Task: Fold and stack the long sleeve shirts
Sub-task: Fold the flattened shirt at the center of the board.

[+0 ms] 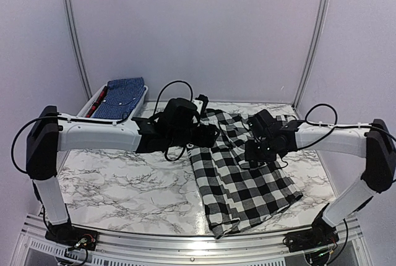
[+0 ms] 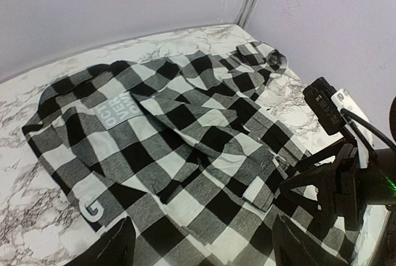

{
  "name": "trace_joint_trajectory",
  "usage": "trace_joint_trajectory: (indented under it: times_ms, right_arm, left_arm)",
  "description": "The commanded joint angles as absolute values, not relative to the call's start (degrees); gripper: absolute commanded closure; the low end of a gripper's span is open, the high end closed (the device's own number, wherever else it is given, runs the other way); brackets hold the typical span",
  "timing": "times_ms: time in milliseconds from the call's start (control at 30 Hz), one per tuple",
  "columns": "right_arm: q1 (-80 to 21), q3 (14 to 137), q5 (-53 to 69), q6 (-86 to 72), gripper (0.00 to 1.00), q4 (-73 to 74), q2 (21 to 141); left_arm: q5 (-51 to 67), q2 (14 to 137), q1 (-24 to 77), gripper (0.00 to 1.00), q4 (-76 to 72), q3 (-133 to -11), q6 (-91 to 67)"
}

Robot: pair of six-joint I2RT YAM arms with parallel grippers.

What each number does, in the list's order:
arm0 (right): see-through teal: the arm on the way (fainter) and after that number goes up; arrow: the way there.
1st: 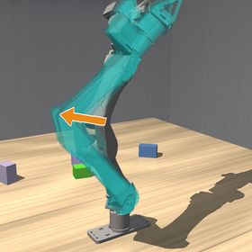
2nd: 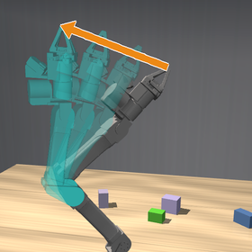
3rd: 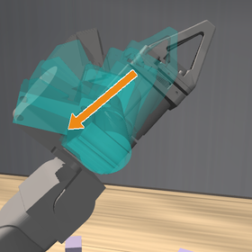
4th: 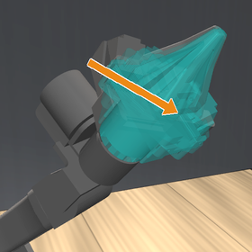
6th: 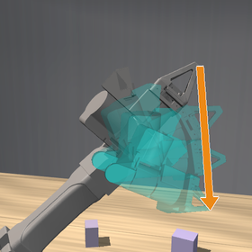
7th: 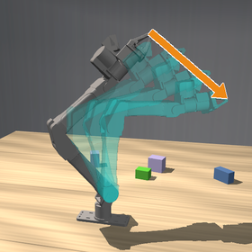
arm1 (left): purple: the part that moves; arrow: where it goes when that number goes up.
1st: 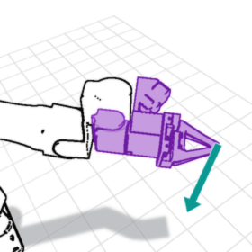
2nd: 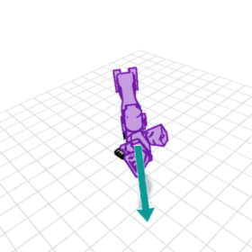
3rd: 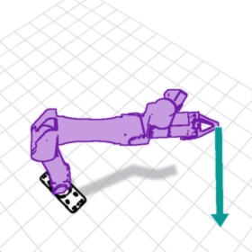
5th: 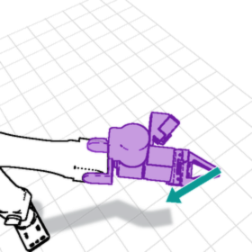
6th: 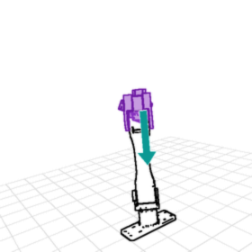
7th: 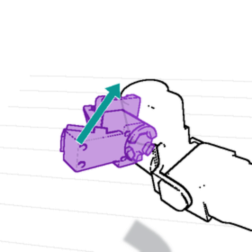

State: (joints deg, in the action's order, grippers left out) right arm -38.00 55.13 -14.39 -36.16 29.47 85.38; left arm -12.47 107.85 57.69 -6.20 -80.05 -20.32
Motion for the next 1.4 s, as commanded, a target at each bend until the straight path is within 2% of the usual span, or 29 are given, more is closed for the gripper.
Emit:
trace_joint_trajectory:
  times_ms: [0,267,567,733,767,967,1000,1067,1300,1367]
  right_arm:
    - [-37.13,57.08,-19.39,-34.95,0.45,29.24,90.08]
    - [-30.94,47.31,-11.68,-36.54,0.51,17.63,86.93]
    - [-27.80,43.29,-7.96,-37.44,0.55,9.32,88.27]
    - [-27.76,45.43,-8.56,-36.88,0.62,9.70,90.46]
    - [-27.77,45.88,-8.97,-36.77,0.64,10.20,90.93]
    - [-27.76,46.74,-10.48,-36.22,0.97,11.83,92.05]
    - [-27.75,47.15,-10.19,-36.17,1.00,12.25,92.02]
    - [-27.74,48.13,-9.13,-35.90,1.00,12.75,91.22]
    - [-27.76,53.77,-5.44,-36.07,1.00,16.68,84.66]
    - [-27.77,55.63,-3.90,-36.39,1.00,17.33,83.66]
  left_arm:
    - [-11.65,103.70,56.73,0.22,-4.45,-73.85,-25.31]
    - [-9.69,99.84,54.88,0.22,-4.07,-66.10,-26.42]
    - [-8.27,99.79,51.76,0.22,-2.70,-65.68,-26.94]
    - [-5.84,103.66,47.16,0.22,-2.38,-68.65,-28.84]
    - [-5.25,105.08,46.31,0.22,-2.37,-69.99,-28.91]
    - [-3.63,114.01,42.22,0.26,-2.07,-80.68,-29.51]
    - [-3.76,115.81,41.80,0.27,-1.80,-82.75,-29.72]
    - [-4.23,119.11,40.74,0.33,-1.25,-86.57,-30.93]
    - [-0.24,132.02,37.23,0.67,-1.58,-98.61,-35.83]
    - [-0.18,135.04,36.42,0.69,-1.58,-101.39,-37.08]
